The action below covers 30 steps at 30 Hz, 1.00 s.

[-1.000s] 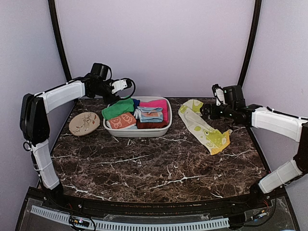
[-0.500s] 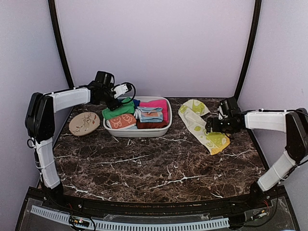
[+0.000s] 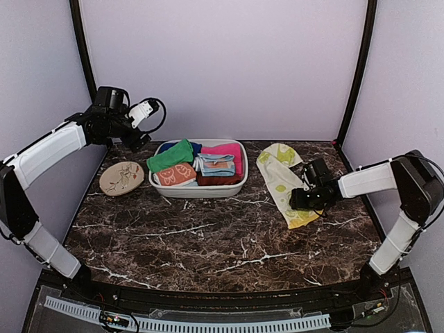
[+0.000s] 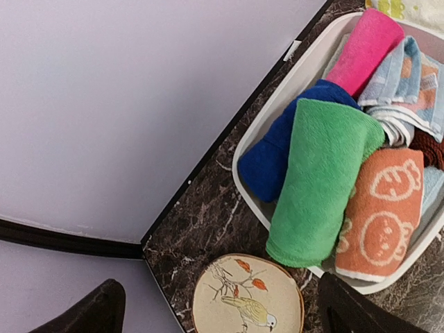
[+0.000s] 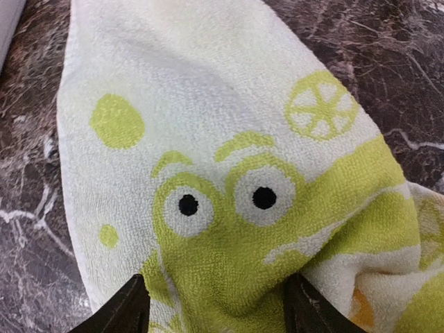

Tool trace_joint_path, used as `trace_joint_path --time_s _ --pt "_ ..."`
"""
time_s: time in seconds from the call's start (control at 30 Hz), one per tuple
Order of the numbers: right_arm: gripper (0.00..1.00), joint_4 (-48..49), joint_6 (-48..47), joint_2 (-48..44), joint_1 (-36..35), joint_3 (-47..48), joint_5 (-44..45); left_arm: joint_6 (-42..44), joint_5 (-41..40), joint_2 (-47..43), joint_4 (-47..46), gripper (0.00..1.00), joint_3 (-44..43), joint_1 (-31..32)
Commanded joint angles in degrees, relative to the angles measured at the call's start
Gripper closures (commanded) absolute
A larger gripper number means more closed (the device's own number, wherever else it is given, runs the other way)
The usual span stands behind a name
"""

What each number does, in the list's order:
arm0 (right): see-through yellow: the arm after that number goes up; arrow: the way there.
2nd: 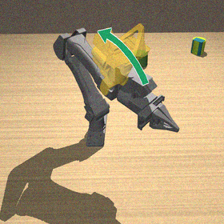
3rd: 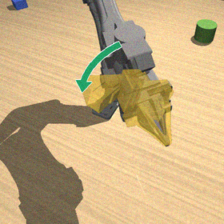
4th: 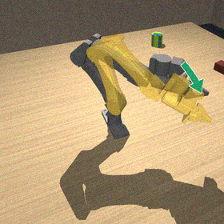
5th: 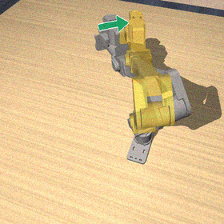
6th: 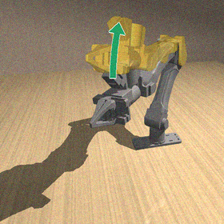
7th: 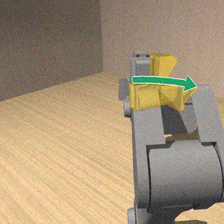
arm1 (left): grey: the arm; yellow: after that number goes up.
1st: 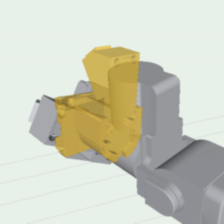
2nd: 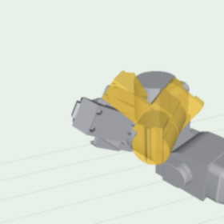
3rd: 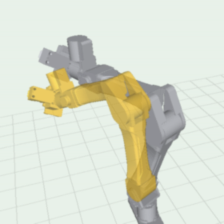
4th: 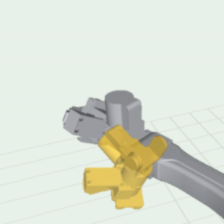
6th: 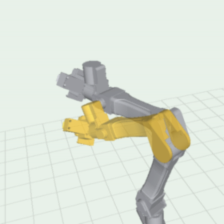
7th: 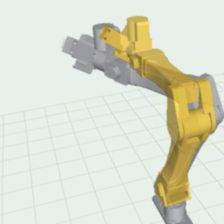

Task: Roll the towels
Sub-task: Move the towel to the center of the board.

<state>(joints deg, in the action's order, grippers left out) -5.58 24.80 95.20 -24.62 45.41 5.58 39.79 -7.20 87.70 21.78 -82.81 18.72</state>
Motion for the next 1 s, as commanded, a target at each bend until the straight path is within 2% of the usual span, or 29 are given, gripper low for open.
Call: trace_joint_path --time_s 0.0,0.3,0.4,0.57,0.73,0.83,0.97 --pt "0.39 -3.8 5.4 0.3 -4.1 -5.0 -8.9 -2.8 1.9 -9.4 1.2 0.01 12.7 -0.6" --pt "0.4 -4.3 15.3 -0.6 -24.6 -3.6 -14.0 -3.5 6.8 -20.6 6.6 0.01 23.5 -3.7" --pt "0.39 -3.4 17.8 2.6 -30.5 1.8 -15.8 -2.1 9.4 -23.4 7.4 0.01 26.0 -3.7" --pt "0.37 -4.3 17.5 11.5 -36.9 17.0 -21.0 -1.7 15.4 -26.1 8.8 0.01 28.6 -3.6" --pt "0.29 -9.7 14.5 12.1 -36.1 27.7 -21.4 0.5 20.3 -26.1 12.6 0.01 29.9 -3.7" --pt "0.25 -11.9 13.3 8.4 -32.3 27.2 -21.1 1.0 24.2 -25.6 14.6 0.02 30.3 -3.7" --pt "0.21 -13.8 10.2 2.5 -24.6 23.7 -19.8 0.3 30.0 -23.6 15.1 0.11 30.7 -3.3"
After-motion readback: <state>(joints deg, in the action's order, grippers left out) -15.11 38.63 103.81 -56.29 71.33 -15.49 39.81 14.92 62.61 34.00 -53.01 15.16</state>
